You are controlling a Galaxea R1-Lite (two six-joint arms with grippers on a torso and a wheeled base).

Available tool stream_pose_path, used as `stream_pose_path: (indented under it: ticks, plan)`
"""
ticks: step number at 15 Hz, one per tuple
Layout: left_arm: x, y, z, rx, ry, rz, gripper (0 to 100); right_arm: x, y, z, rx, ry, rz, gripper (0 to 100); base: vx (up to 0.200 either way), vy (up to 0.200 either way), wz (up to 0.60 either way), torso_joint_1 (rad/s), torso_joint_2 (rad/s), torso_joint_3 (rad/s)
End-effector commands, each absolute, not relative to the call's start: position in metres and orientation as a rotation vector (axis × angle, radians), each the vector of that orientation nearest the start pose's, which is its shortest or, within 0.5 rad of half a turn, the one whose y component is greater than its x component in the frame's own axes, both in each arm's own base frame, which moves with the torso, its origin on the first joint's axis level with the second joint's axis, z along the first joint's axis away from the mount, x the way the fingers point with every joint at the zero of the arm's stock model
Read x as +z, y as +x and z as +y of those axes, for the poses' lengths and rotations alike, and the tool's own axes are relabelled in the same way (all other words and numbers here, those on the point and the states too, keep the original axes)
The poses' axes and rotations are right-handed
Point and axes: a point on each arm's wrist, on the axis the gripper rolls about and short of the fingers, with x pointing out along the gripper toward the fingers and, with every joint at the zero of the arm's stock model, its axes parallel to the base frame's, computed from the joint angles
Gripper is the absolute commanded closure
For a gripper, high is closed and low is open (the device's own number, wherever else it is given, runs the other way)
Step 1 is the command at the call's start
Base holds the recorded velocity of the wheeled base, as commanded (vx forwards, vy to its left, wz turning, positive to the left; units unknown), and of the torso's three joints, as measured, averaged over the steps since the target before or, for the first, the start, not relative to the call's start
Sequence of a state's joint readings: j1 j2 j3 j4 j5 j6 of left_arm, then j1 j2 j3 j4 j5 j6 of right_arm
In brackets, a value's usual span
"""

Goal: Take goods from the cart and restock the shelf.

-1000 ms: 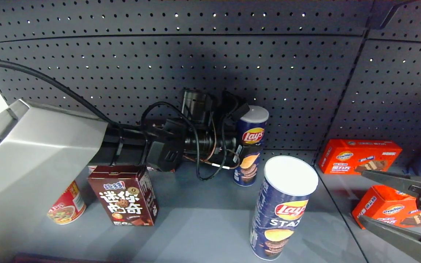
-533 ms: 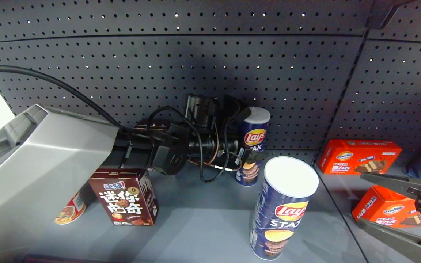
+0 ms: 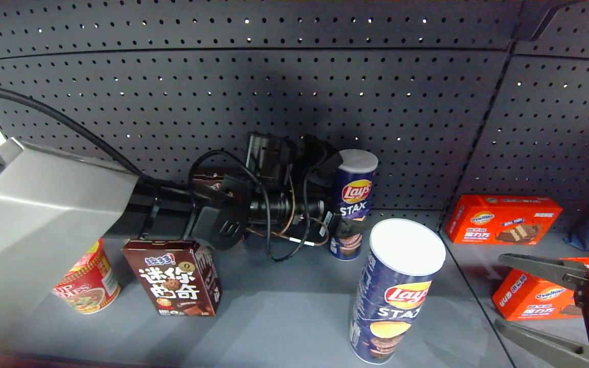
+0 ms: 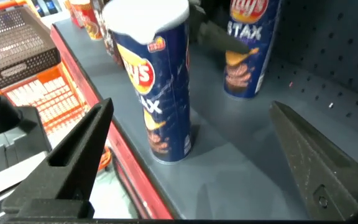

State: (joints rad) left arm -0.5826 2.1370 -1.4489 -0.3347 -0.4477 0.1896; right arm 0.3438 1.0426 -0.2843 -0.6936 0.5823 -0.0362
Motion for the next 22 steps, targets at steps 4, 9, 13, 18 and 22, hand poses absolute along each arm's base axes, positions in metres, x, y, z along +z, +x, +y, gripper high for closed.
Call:
stream_pose_path:
  ticks: [4,9,13,18,22]
  plan:
    - [0.201,0.328,-0.212,-1.015,0.187,0.220,0,0.177,0.119,0.056,0.927,-0.019,0.111,0,0.000,0.000,0.00,0.000,0.00,0.000]
    - [0.238,0.300,-0.184,-0.951,0.184,0.152,0,0.175,0.124,0.057,0.905,-0.020,0.129,0,0.000,0.000,0.00,0.000,0.00,0.000]
    - [0.263,0.272,-0.166,-0.829,0.194,0.138,0,0.181,0.134,0.060,0.843,-0.026,0.139,0,0.000,0.000,0.00,0.000,0.00,0.000]
    - [0.276,0.256,-0.158,-0.686,0.211,0.113,0,0.192,0.156,0.077,0.650,-0.093,0.284,0,0.000,0.000,0.00,0.000,0.00,0.000]
    - [0.275,0.240,-0.151,-0.692,0.217,0.124,0,0.187,0.162,0.093,0.690,-0.128,0.344,0,0.000,0.000,0.00,0.000,0.00,0.000]
